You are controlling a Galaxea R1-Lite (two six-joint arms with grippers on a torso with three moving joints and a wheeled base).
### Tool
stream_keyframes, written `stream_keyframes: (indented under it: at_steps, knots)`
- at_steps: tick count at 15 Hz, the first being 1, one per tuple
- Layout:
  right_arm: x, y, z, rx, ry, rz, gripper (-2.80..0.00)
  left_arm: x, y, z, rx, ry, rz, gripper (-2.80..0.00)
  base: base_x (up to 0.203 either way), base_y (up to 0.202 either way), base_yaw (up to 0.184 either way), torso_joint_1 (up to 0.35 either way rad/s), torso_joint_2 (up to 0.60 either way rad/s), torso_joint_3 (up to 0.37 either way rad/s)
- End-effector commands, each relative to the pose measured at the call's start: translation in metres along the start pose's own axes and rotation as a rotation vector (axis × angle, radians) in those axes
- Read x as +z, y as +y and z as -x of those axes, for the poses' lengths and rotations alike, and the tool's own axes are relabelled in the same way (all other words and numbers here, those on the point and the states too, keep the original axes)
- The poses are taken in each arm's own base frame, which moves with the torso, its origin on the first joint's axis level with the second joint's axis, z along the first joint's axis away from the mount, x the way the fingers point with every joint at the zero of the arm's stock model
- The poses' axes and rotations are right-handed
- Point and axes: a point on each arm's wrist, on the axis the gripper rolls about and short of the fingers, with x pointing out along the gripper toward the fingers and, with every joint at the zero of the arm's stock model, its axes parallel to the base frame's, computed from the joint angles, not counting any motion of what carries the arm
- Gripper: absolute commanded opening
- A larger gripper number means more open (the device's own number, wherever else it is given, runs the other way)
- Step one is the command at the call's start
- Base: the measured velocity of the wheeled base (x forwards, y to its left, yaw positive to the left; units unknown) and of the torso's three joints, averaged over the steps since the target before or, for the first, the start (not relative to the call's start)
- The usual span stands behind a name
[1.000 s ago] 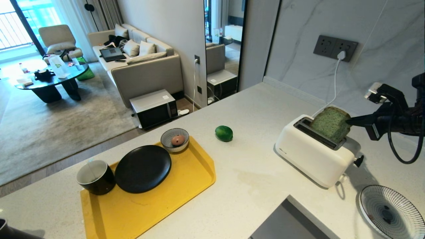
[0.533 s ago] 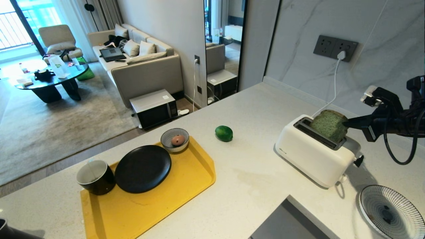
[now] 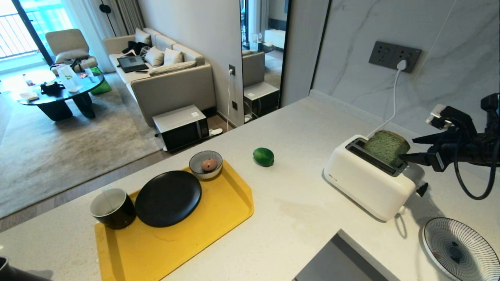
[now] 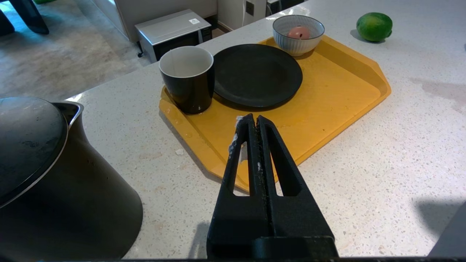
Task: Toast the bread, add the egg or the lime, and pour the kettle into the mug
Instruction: Put the bread slices in the toaster, then use a bread toaster
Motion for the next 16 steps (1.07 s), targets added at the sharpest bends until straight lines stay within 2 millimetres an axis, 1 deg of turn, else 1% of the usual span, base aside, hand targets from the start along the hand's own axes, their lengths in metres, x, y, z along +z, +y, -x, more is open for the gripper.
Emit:
stream_keyframes:
  at_steps: [1,6,7,10,12,13,15,16]
  knots:
    - [0.008,0.006,0.018,-0.016,-0.018,0.016,0.0,0.0,0.0,0.0,0.0,0.002,0.001,-2.8,0.0,0.0,0.0,0.0,0.0,0.0]
    - [0.013,0.038,0.064,-0.039,-0.037,0.021,0.0,0.0,0.0,0.0,0.0,0.0,0.001,-2.8,0.0,0.0,0.0,0.0,0.0,0.0]
    - [0.013,0.044,0.072,-0.041,-0.041,-0.006,0.0,0.0,0.0,0.0,0.0,0.0,0.001,-2.8,0.0,0.0,0.0,0.0,0.0,0.0]
    - [0.022,0.056,0.094,-0.061,-0.081,-0.203,0.0,0.0,0.0,0.0,0.0,0.001,0.001,-2.8,0.0,0.0,0.0,0.0,0.0,0.0]
    - [0.024,0.06,0.103,-0.07,-0.099,-0.314,0.0,0.0,0.0,0.0,0.0,0.002,0.001,-2.8,0.0,0.0,0.0,0.0,0.0,0.0]
    - [0.024,0.061,0.105,-0.079,-0.1,-0.351,-2.8,0.0,0.0,0.0,0.0,0.0,0.001,-2.8,0.0,0.0,0.0,0.0,0.0,0.0]
    - [0.024,0.065,0.11,-0.109,-0.091,-0.408,-2.8,0.0,0.0,0.0,0.0,0.0,0.001,-2.8,0.0,0.0,0.0,0.0,0.0,0.0]
    - [0.019,0.068,0.109,-0.105,-0.078,-0.42,-2.8,0.0,0.0,0.0,0.0,0.0,0.001,-2.8,0.0,0.0,0.0,0.0,0.0,0.0]
